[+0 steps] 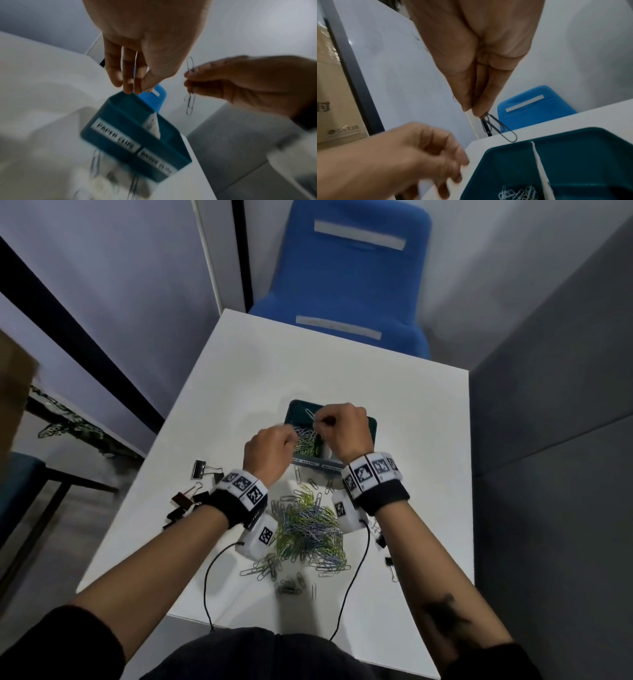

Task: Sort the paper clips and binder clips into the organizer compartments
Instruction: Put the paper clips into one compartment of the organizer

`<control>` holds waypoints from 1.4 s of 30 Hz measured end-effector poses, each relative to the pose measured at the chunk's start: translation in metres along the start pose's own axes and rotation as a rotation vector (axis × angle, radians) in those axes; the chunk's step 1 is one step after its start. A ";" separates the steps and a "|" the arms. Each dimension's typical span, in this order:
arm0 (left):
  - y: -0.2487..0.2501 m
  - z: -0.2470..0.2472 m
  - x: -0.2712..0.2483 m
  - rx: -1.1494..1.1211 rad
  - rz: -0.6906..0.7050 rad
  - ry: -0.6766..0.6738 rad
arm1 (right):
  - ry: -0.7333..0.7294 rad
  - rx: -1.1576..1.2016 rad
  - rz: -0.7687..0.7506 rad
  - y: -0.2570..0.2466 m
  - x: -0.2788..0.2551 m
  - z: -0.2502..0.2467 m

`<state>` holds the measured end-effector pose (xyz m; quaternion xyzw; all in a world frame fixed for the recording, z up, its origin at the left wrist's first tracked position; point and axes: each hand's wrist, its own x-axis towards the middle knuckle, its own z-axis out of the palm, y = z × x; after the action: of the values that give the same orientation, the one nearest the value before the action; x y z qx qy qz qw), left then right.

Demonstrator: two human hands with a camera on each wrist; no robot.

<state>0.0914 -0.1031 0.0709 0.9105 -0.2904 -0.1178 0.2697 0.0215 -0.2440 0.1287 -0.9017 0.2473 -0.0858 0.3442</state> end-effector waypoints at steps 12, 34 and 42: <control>-0.042 0.095 -0.039 0.225 0.048 -0.532 | -0.107 -0.060 0.246 0.062 -0.059 0.037; -0.114 0.066 -0.134 0.484 0.184 -0.602 | -0.725 -0.513 -0.143 0.117 -0.129 0.128; -0.073 0.089 -0.123 0.471 0.318 -0.560 | -0.449 -0.313 -0.102 0.124 -0.156 0.133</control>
<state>-0.0068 -0.0175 -0.0369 0.8238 -0.5091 -0.2484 -0.0210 -0.1181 -0.1679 -0.0505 -0.9516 0.1291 0.1383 0.2423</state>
